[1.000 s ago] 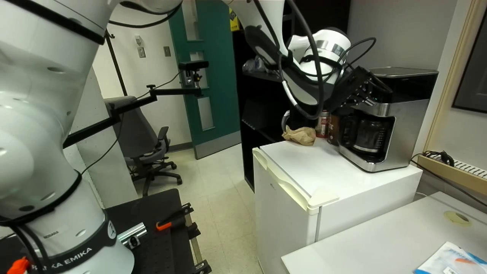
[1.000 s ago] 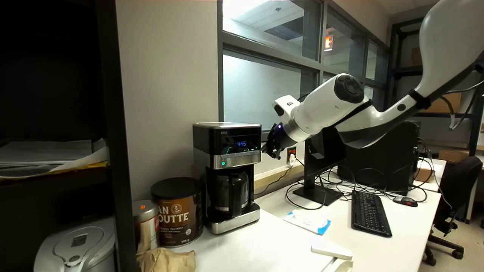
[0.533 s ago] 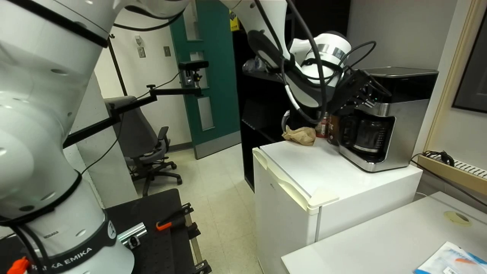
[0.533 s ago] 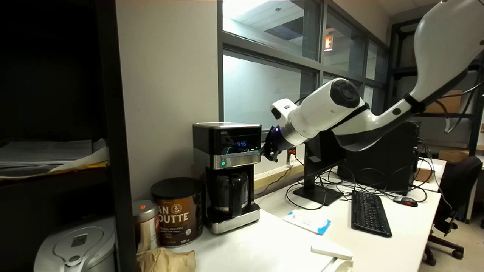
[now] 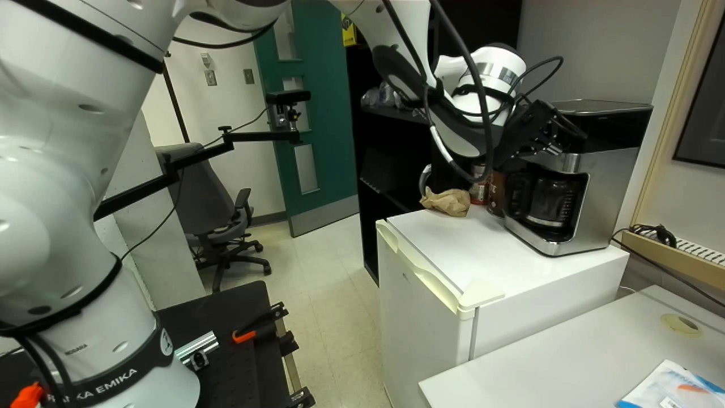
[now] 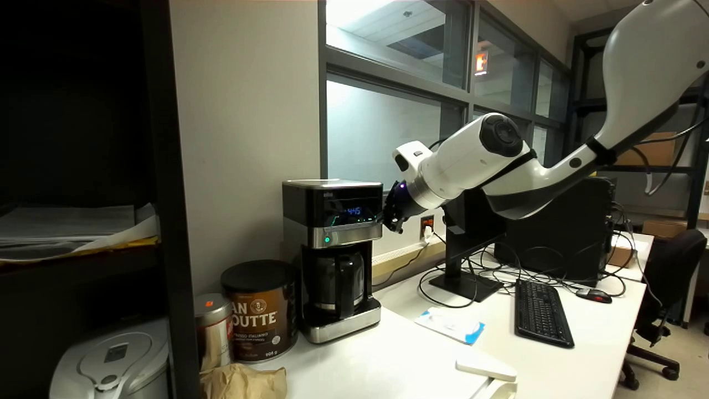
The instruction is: Press a button on the right side of the coffee machine
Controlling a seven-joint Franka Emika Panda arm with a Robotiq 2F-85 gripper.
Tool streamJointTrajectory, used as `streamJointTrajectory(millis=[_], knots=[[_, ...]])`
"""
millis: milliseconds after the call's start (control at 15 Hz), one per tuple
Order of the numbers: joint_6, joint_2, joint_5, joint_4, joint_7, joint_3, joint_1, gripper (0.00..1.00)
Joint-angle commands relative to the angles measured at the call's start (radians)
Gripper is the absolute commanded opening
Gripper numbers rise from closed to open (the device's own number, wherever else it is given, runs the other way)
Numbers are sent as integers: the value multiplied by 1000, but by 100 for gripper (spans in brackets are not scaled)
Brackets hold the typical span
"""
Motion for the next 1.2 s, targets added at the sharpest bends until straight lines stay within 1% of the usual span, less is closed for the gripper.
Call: streamJointTrajectory(millis=[0, 533, 867, 1000, 1133], knots=[[20, 40, -16, 58, 19, 1, -7, 0], [18, 60, -2, 64, 6, 7, -7, 0], [23, 53, -14, 61, 15, 10, -7, 0], [26, 45, -17, 50, 18, 9, -7, 0], [31, 11, -27, -6, 19, 6, -4, 0]])
